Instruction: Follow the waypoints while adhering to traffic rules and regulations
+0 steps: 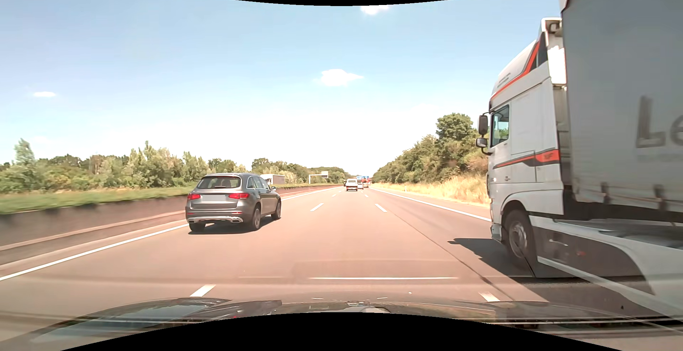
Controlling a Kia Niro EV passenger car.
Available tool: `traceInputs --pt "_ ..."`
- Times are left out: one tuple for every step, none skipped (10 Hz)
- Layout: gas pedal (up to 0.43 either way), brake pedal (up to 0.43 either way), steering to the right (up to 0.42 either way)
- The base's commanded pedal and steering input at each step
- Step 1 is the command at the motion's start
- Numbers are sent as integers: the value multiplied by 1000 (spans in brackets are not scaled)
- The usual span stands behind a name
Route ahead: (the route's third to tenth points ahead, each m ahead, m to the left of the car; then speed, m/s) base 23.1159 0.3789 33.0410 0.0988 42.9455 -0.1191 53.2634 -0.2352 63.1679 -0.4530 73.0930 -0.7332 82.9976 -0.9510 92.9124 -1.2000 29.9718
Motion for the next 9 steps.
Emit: traceInputs --pt "240 0 0" --pt "240 0 0" --pt "240 0 -1" --pt "240 0 0" --pt "240 0 0" --pt "240 0 0" --pt "240 0 0" --pt "240 0 0" --pt "248 0 0"
